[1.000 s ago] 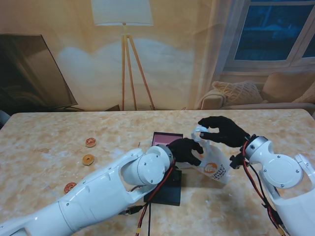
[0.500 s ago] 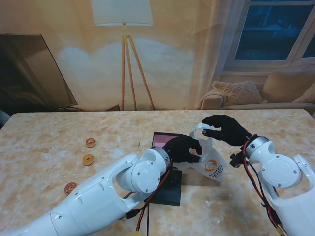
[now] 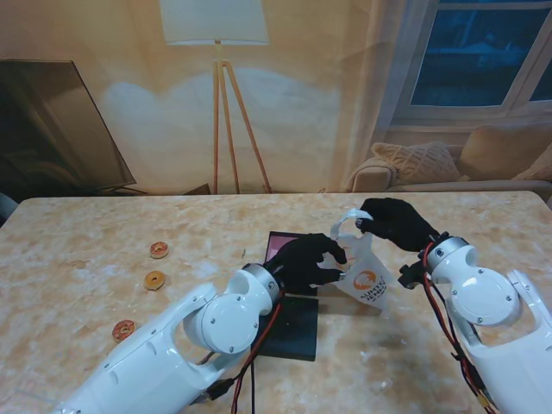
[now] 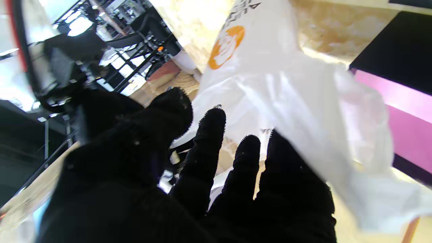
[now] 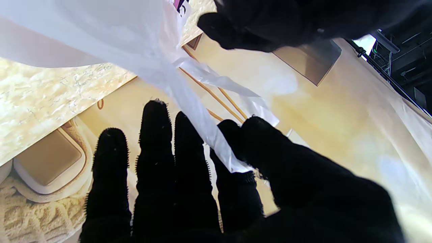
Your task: Pack mini donuts into a plastic bag, tie the opening and put the bag into the gift box
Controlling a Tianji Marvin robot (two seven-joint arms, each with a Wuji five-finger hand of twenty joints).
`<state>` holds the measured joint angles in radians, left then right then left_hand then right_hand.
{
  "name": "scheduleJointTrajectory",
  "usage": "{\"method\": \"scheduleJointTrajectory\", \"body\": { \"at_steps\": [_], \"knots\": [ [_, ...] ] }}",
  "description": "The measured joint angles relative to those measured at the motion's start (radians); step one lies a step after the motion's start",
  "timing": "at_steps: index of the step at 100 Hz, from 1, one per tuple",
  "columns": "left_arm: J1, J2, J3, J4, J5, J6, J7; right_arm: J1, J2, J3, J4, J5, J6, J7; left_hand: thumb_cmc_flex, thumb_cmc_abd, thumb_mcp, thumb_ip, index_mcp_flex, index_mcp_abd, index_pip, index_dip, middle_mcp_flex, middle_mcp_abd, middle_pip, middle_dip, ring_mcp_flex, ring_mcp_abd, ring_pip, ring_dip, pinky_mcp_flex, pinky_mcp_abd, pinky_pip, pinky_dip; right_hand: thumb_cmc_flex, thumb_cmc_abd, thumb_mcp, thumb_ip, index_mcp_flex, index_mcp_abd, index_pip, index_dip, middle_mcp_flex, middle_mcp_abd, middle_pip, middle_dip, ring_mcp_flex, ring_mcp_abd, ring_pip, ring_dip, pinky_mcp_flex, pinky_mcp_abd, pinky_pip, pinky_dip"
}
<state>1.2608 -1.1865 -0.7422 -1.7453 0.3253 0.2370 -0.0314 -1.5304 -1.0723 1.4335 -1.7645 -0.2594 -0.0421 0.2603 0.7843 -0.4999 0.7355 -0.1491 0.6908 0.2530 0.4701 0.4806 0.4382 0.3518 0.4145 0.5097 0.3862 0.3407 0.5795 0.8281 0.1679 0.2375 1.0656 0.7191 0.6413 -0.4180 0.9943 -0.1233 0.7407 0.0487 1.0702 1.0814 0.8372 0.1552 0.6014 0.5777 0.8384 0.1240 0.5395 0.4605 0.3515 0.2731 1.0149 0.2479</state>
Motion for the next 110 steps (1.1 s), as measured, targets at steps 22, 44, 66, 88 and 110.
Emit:
{"method": "scheduleJointTrajectory", "body": {
  "at_steps": [22,44,66,88,110],
  "knots": [
    [0.087,0.022,-0.099,-0.085,-0.054,-0.069,-0.033,0.015,0.0,-0.022,0.01,-0.016,0.013,-0.008,-0.011,0.0,0.002,0.0,-0.012,-0.003,0.0,-0.001,0.0,-0.007,0.0,-0.009,0.0,0.0,-0.026,-0.026,0.002,0.0,-0.025,-0.022,-0.017,0.011,0.009,0.023,-0.002,-0.001,0.017,0.031,0.009,-0.015,0.077,0.078,0.029,-0.022,0.13,0.059,0.038,0.009,0.103,0.061],
    [0.131,0.056,-0.227,-0.111,-0.032,-0.2,-0.142,0.029,-0.003,-0.028,0.028,0.013,0.043,-0.003,-0.024,0.0,0.001,0.0,-0.045,-0.025,-0.05,-0.025,0.001,-0.02,0.0,-0.015,0.003,-0.001,-0.026,-0.028,0.015,0.0,-0.03,-0.028,-0.018,0.021,0.009,0.023,-0.003,-0.001,0.017,0.033,0.009,-0.028,0.138,0.139,0.024,-0.038,0.217,0.111,0.035,0.009,0.105,0.077],
    [0.128,0.095,-0.375,-0.049,0.032,-0.291,-0.301,0.036,-0.003,-0.026,0.038,0.018,0.047,0.005,-0.024,0.0,0.008,0.0,-0.036,-0.025,-0.136,-0.075,0.076,-0.055,0.012,-0.019,0.079,-0.012,-0.03,-0.037,0.074,0.0,-0.024,-0.028,-0.019,0.025,0.008,0.023,-0.003,-0.001,0.017,0.033,0.009,-0.028,0.176,0.167,0.015,-0.038,0.271,0.145,0.026,0.008,0.106,0.088],
    [0.119,0.12,-0.481,0.133,0.294,-0.475,-0.262,0.036,-0.002,-0.021,0.039,0.022,0.034,0.024,-0.023,-0.004,0.032,0.0,-0.034,-0.015,-0.208,-0.11,0.088,-0.055,-0.003,-0.023,0.089,-0.012,-0.043,-0.037,0.082,0.0,-0.027,-0.028,-0.019,0.025,0.008,0.023,-0.003,-0.001,0.017,0.035,0.009,-0.028,0.197,0.18,0.015,-0.048,0.311,0.17,0.026,0.008,0.113,0.095],
    [0.088,0.146,-0.556,0.278,0.428,-0.591,-0.238,0.048,0.001,-0.031,0.047,0.029,0.038,0.038,-0.025,-0.04,0.075,0.0,-0.035,-0.025,-0.227,-0.111,0.088,-0.066,-0.03,-0.047,0.103,-0.025,-0.088,-0.061,0.084,-0.003,-0.057,-0.028,-0.02,0.026,0.008,0.023,-0.003,-0.001,0.017,0.035,0.009,-0.034,0.197,0.18,0.014,-0.048,0.311,0.17,0.025,0.008,0.114,0.095]
  ]
}}
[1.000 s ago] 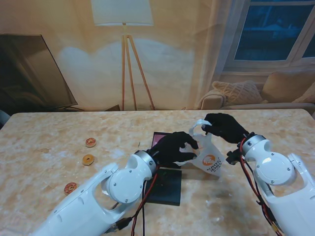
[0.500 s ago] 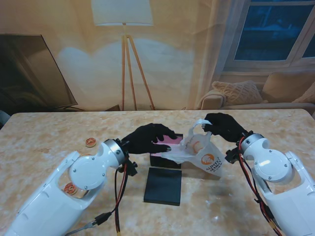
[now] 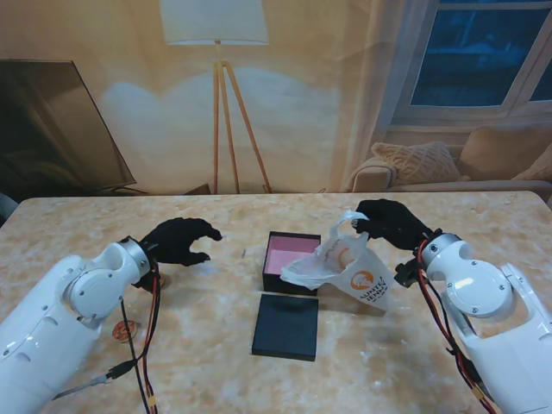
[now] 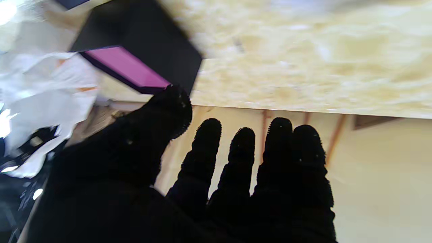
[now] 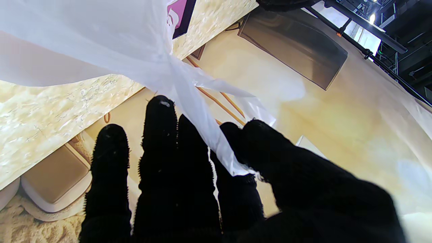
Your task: Pack mini donuts into a plastic bag, tie the opening and put the bag into the gift box
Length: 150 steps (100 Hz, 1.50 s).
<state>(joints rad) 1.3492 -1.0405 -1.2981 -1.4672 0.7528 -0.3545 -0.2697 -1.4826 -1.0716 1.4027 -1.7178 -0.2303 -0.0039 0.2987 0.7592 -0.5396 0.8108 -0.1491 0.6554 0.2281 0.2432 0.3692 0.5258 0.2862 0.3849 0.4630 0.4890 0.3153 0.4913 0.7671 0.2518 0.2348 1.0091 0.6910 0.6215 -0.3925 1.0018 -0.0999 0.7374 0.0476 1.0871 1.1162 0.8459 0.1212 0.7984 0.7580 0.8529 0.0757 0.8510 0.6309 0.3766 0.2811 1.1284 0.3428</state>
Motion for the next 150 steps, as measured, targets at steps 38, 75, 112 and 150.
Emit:
{"method": "scheduleJointTrajectory", "body": {
  "at_steps": [38,75,112,150],
  "knots": [
    [-0.038,0.017,-0.045,0.183,0.202,0.027,0.115,0.001,0.001,0.01,0.001,-0.001,0.006,0.01,-0.001,-0.053,0.035,0.0,-0.028,-0.035,-0.028,-0.014,-0.039,-0.034,-0.07,-0.062,-0.02,-0.021,-0.118,-0.113,-0.02,-0.01,-0.124,-0.04,0.0,0.001,0.0,0.0,0.0,0.0,0.0,0.008,0.0,0.0,0.0,0.0,-0.002,0.0,0.0,0.0,-0.008,0.0,0.0,0.0],
    [-0.092,0.042,-0.009,0.347,0.256,0.044,0.19,0.003,0.003,0.007,0.003,-0.001,0.005,0.017,-0.004,-0.091,0.063,0.0,-0.078,-0.133,-0.038,-0.025,-0.063,-0.085,-0.08,-0.076,-0.019,-0.043,-0.13,-0.136,-0.025,-0.011,-0.136,-0.051,-0.009,0.007,0.0,0.009,0.0,-0.004,0.001,0.012,0.0,0.0,0.0,0.0,-0.002,0.0,0.0,0.0,-0.008,0.0,0.0,0.0],
    [-0.214,0.037,0.136,0.517,0.198,0.083,0.296,0.004,0.003,0.005,0.002,-0.003,0.008,0.017,0.023,-0.09,0.071,0.0,-0.141,-0.25,0.044,-0.053,-0.087,-0.119,-0.077,-0.096,-0.009,-0.045,-0.125,-0.119,-0.025,-0.012,-0.145,-0.052,-0.009,0.007,0.0,0.009,0.0,-0.004,0.001,0.012,0.0,0.0,0.0,0.0,-0.002,0.0,0.0,0.0,-0.008,0.0,-0.001,0.0],
    [-0.331,0.02,0.288,0.649,0.088,0.126,0.296,0.003,0.003,0.007,0.0,-0.004,0.013,0.015,0.049,-0.117,0.124,0.0,-0.165,-0.263,0.086,-0.089,-0.101,-0.089,-0.076,-0.097,0.012,-0.058,-0.05,-0.057,-0.011,-0.012,-0.147,-0.075,-0.009,0.007,0.0,0.009,0.0,-0.004,0.001,0.012,0.0,0.0,0.0,0.001,-0.002,0.0,0.0,0.0,-0.008,0.0,-0.001,0.0]
  ]
}}
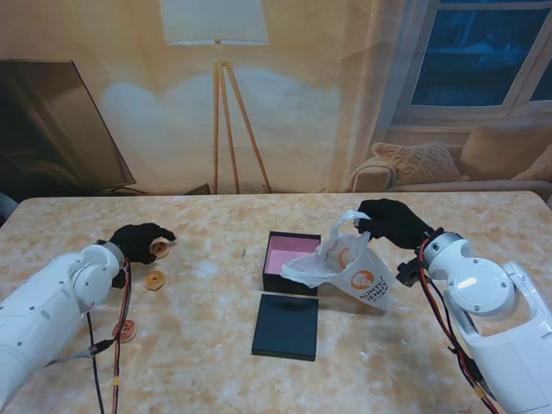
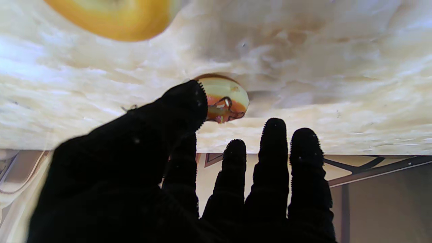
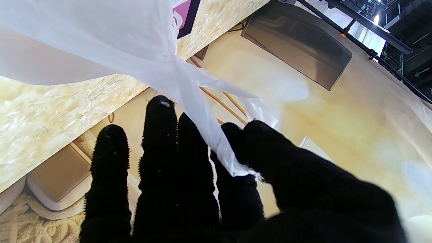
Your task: Pack mini donuts into a plastic bag, tie the opening and put the bag into the gift box
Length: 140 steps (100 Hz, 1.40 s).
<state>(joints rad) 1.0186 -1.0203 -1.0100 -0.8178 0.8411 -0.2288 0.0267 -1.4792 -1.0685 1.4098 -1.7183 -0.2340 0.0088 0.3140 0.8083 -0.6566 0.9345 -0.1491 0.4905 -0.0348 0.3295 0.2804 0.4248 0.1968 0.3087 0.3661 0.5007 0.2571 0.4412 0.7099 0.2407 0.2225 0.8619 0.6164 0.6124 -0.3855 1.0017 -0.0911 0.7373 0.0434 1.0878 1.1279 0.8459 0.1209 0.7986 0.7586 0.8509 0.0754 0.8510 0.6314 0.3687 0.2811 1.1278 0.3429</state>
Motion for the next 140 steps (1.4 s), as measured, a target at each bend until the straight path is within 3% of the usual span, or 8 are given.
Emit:
{"method": "scheduleJointTrajectory", "body": {
  "at_steps": [28,42,61,69,88,96,112,140],
  "knots": [
    [-0.032,-0.013,0.048,0.058,-0.016,0.019,0.041,0.001,0.0,0.0,0.0,-0.002,0.006,-0.001,0.0,-0.024,0.022,0.0,0.029,-0.001,0.078,0.002,0.019,-0.069,0.095,0.063,0.084,-0.031,0.064,0.074,0.051,-0.016,0.032,0.0,0.0,0.0,0.0,0.0,0.0,0.0,0.0,0.0,0.0,0.0,0.0,0.001,-0.01,0.0,0.0,0.0,0.0,0.0,0.0,0.0],
    [-0.035,-0.018,0.053,0.07,-0.022,0.021,0.068,0.001,0.0,0.001,0.0,-0.004,0.004,-0.001,-0.016,-0.076,0.064,0.0,0.147,0.026,0.252,0.127,0.065,-0.081,0.149,0.124,0.124,-0.083,0.088,0.114,0.091,-0.048,0.073,0.0,0.0,0.0,0.0,0.0,0.0,0.0,0.0,0.0,0.0,0.0,0.0,0.001,-0.01,0.0,0.0,0.0,0.0,0.0,0.0,0.0],
    [-0.037,-0.022,0.067,0.075,-0.035,0.045,0.083,0.0,0.0,0.002,0.0,-0.005,0.001,-0.004,-0.017,-0.112,0.08,-0.001,0.164,0.06,0.407,0.266,0.09,-0.081,0.163,0.136,0.161,-0.092,0.089,0.12,0.124,-0.052,0.098,0.0,0.0,0.0,0.0,0.0,0.0,0.0,0.0,0.0,0.0,0.0,0.0,0.001,-0.01,0.0,0.0,0.0,0.0,0.0,0.0,0.0],
    [-0.041,-0.029,0.078,0.092,-0.048,0.054,0.111,0.0,0.0,0.002,0.0,-0.006,0.001,-0.007,-0.016,-0.125,0.08,-0.039,0.162,0.06,0.455,0.315,0.102,-0.071,0.157,0.133,0.176,-0.092,0.089,0.12,0.134,-0.052,0.113,0.0,0.0,0.0,0.0,0.0,0.0,0.0,0.0,0.0,-0.001,0.0,0.0,0.001,-0.01,0.0,0.0,0.0,-0.001,0.0,-0.001,0.0],
    [-0.045,-0.034,0.094,0.107,-0.043,0.074,0.142,-0.001,0.0,0.003,0.0,-0.007,0.0,-0.007,-0.015,-0.137,0.09,-0.048,0.145,0.06,0.531,0.401,0.189,-0.024,0.149,0.106,0.256,-0.064,0.14,0.12,0.232,-0.05,0.21,0.021,0.0,0.0,0.0,0.0,0.0,0.0,0.0,0.0,-0.002,0.0,0.0,0.001,-0.01,0.0,0.0,0.0,-0.002,0.0,-0.001,0.0],
    [-0.047,-0.037,0.103,0.12,-0.042,0.079,0.177,-0.001,0.0,0.004,0.0,-0.008,-0.002,-0.008,-0.001,-0.165,0.079,-0.098,0.146,0.061,0.589,0.438,0.263,-0.018,0.2,0.123,0.331,-0.055,0.154,0.197,0.312,-0.05,0.262,0.048,0.0,0.0,0.0,0.0,0.0,0.0,0.0,0.0,-0.002,0.0,0.0,0.001,-0.01,0.0,0.0,0.0,-0.002,0.0,-0.001,0.0],
    [-0.048,-0.047,0.094,0.141,-0.046,0.079,0.217,-0.001,0.0,0.004,0.0,-0.009,-0.005,-0.007,0.048,-0.179,0.01,-0.15,0.154,0.058,0.669,0.44,0.397,-0.032,0.27,0.284,0.435,-0.055,0.153,0.274,0.401,-0.035,0.304,0.059,0.0,0.0,0.0,0.0,0.0,0.0,0.0,0.0,-0.002,0.0,0.0,0.001,-0.01,0.0,0.0,0.0,-0.002,0.0,-0.007,0.0],
    [-0.02,-0.041,0.039,0.093,-0.005,0.075,0.208,-0.003,0.0,0.007,-0.001,-0.009,-0.008,-0.005,0.099,-0.23,-0.067,-0.161,0.28,0.022,0.72,0.297,0.616,-0.044,0.108,0.405,0.574,-0.055,0.167,0.256,0.523,-0.011,0.369,0.071,0.0,0.0,0.0,0.0,0.0,0.0,0.0,0.0,-0.002,0.0,0.0,0.001,-0.01,0.0,0.0,0.0,-0.002,0.0,-0.008,0.0]
  ]
}}
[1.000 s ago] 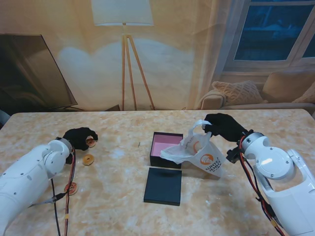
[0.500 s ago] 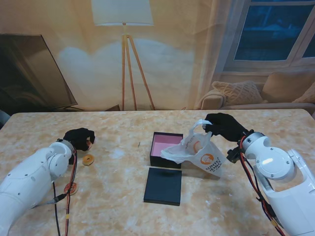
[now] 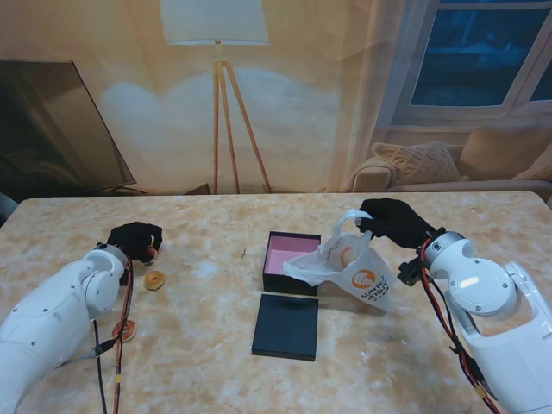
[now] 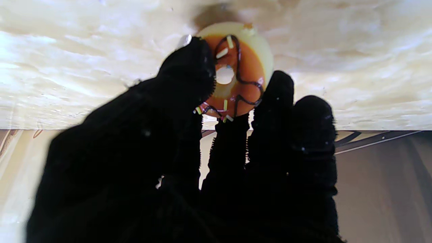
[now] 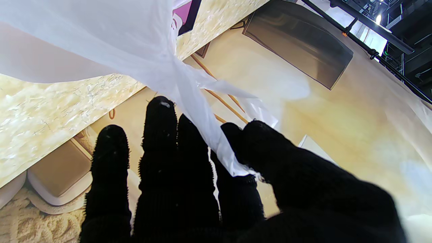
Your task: Pack mini donuts into a plastic bag, tie the opening and put the bag into the gift box
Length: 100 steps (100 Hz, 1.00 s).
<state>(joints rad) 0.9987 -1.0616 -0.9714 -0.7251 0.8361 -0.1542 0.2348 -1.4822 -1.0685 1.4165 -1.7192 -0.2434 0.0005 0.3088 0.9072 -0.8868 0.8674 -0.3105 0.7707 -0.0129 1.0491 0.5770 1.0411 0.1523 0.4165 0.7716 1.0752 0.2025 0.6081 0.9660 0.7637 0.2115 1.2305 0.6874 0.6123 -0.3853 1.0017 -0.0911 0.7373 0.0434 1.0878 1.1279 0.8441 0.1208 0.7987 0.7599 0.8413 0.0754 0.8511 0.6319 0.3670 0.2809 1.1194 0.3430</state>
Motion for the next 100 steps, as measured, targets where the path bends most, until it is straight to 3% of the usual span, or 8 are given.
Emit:
{"method": "scheduleJointTrajectory", "body": {
  "at_steps": [10,29,52,57,58,75,88,100],
  "knots": [
    [0.017,0.005,-0.033,-0.032,0.025,-0.006,-0.014,-0.001,0.0,0.0,-0.001,0.001,-0.001,0.0,0.0,-0.015,0.0,0.0,0.035,-0.003,0.0,-0.07,0.034,-0.003,-0.013,-0.022,0.029,-0.004,0.0,-0.033,0.026,0.001,0.006,0.0,0.0,0.0,0.0,0.0,0.0,0.0,0.0,0.0,0.0,0.0,0.0,0.0,0.0,0.0,0.0,0.0,0.0,0.0,0.0,0.0],
    [0.083,0.011,-0.144,-0.143,0.056,-0.026,-0.044,-0.003,0.0,0.0,-0.003,0.001,-0.001,-0.002,0.0,-0.024,0.0,0.0,0.046,-0.004,0.0,-0.093,0.045,-0.008,-0.017,-0.025,0.032,-0.004,0.0,-0.038,0.029,0.001,0.006,0.0,0.0,0.0,0.0,0.0,0.0,0.0,0.0,0.0,0.0,0.0,0.0,0.0,0.0,0.0,0.012,0.0,0.01,0.0,0.0,0.0],
    [0.19,0.02,-0.259,-0.379,0.045,-0.099,-0.212,-0.002,0.0,-0.001,-0.003,0.001,-0.001,-0.001,0.011,-0.022,0.001,0.0,0.046,-0.004,0.0,-0.094,0.045,-0.009,-0.015,-0.024,0.032,-0.004,0.0,-0.038,0.029,0.001,0.007,0.0,0.0,0.0,0.0,0.0,0.0,0.0,0.0,0.0,0.0,0.0,0.0,0.0,0.0,-0.001,0.012,0.0,0.011,-0.001,0.0,0.0],
    [0.204,0.02,-0.269,-0.425,0.019,-0.111,-0.253,-0.002,0.0,-0.001,-0.003,0.002,-0.001,0.0,0.024,-0.005,0.006,0.002,0.046,-0.006,0.0,-0.094,0.046,-0.01,-0.006,-0.022,0.032,-0.007,0.01,-0.038,0.029,0.001,0.007,0.0,0.0,0.0,0.0,0.0,0.0,0.0,0.0,0.0,0.0,0.0,0.0,0.001,0.0,-0.002,0.012,0.0,0.011,-0.001,0.0,0.0],
    [0.206,0.02,-0.27,-0.434,0.011,-0.113,-0.262,-0.002,0.0,-0.001,-0.003,0.002,-0.001,0.0,0.029,0.0,0.023,0.013,0.05,-0.008,0.0,-0.094,0.046,-0.015,-0.004,-0.022,0.032,-0.014,0.013,-0.038,0.029,0.0,0.007,0.0,0.0,0.0,0.0,0.0,0.0,0.0,0.0,0.0,0.0,0.0,0.0,0.001,0.0,-0.002,0.012,0.0,0.011,-0.001,0.0,0.0],
    [0.227,0.021,-0.266,-0.568,-0.111,-0.108,-0.373,-0.001,0.0,-0.001,-0.003,0.003,0.0,0.001,0.037,0.006,0.029,0.014,0.047,-0.009,0.0,-0.094,0.046,-0.016,-0.004,-0.02,0.032,-0.016,0.018,-0.038,0.028,-0.004,0.007,0.0,0.0,0.0,0.0,0.0,0.0,0.0,0.0,0.0,0.0,0.0,0.0,0.012,0.0,-0.002,0.012,0.0,0.011,-0.001,0.0,0.0],
    [0.224,0.022,-0.225,-0.652,-0.223,-0.074,-0.447,-0.001,0.0,-0.002,-0.003,0.005,0.001,0.001,0.037,0.007,0.029,0.014,0.046,-0.009,0.0,-0.093,0.046,-0.016,-0.003,-0.016,0.032,-0.016,0.024,-0.039,0.027,-0.004,0.007,0.0,0.0,0.0,0.0,0.0,0.0,0.0,0.0,0.0,0.0,0.0,0.0,0.013,0.0,-0.002,0.012,0.0,0.011,-0.001,0.0,0.0],
    [0.205,0.021,-0.156,-0.711,-0.307,-0.039,-0.471,-0.001,0.0,-0.002,-0.003,0.007,0.004,-0.001,0.038,0.018,0.029,0.014,0.045,-0.009,0.0,-0.081,0.046,-0.015,-0.003,-0.012,0.029,-0.014,0.024,-0.034,0.023,-0.004,0.007,0.0,0.0,0.0,0.0,0.0,0.0,0.0,0.0,0.0,0.0,0.0,0.0,0.013,0.0,-0.002,0.012,0.0,0.011,-0.001,0.0,0.0]
  ]
}}
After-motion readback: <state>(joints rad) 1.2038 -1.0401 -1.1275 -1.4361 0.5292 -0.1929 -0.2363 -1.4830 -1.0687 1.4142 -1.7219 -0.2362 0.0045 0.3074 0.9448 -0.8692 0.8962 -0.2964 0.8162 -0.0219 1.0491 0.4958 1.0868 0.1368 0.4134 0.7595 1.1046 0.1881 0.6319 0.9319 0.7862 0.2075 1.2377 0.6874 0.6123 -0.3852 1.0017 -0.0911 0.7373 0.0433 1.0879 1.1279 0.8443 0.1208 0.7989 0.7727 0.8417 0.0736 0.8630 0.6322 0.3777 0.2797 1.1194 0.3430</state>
